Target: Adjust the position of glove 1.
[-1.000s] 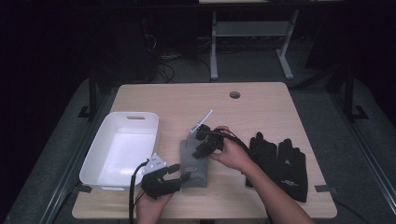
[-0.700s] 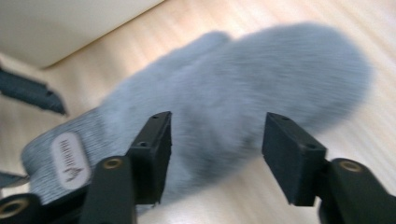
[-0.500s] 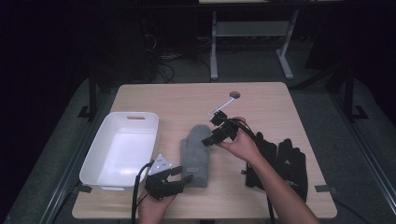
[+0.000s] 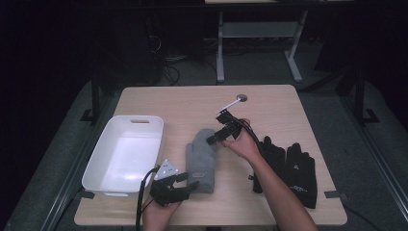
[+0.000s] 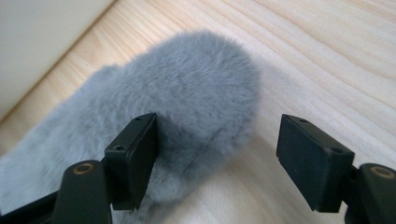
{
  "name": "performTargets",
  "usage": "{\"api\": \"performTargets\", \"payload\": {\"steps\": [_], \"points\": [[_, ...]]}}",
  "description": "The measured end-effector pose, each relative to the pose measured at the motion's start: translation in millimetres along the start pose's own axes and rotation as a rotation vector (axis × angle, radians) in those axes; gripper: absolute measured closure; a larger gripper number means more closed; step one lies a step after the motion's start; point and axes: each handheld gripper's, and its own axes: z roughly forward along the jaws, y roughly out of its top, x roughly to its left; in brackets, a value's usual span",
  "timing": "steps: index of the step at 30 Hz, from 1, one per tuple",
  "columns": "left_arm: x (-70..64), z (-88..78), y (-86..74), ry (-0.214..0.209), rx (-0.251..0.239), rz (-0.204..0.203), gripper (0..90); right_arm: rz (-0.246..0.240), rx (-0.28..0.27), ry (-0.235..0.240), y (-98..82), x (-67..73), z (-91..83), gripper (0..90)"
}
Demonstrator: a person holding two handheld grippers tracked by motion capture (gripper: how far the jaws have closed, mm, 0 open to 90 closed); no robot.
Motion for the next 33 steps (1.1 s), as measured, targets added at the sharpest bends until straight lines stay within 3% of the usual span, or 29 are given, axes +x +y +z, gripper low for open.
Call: {"api": "performTargets", "payload": {"steps": [10, 13, 20, 27, 31, 33], "points": [[0.4, 0.1, -0.4, -0.006, 0.005, -0.013, 45.0, 0.037, 0.051, 0.064, 8.4, 1.2, 22.5, 27.6], [-2.0, -2.0, 1.1, -0.011, -0.011, -0.005, 44.1, 0.048, 0.031, 0.088, 9.5, 0.3, 17.7, 31.4], [-3.7, -4.3, 6.2, -0.009, -0.06, 0.003, 48.8, 0.054, 0.031, 0.095, 19.4, 4.0, 8.2, 26.1], [-1.7, -0.9, 4.5, -0.006, -0.01, -0.01, 53.7, 0.058, 0.083, 0.103, 25.1, 5.9, 30.3, 22.9], [-0.2, -0.5, 3.9, -0.005, 0.003, -0.004, 53.2, 0.055, 0.108, 0.114, 23.4, 6.7, 40.4, 28.8], [0.1, -0.4, 3.7, -0.006, 0.002, -0.008, 52.9, 0.074, 0.122, 0.148, 22.0, 4.4, 43.1, 32.3]]}}
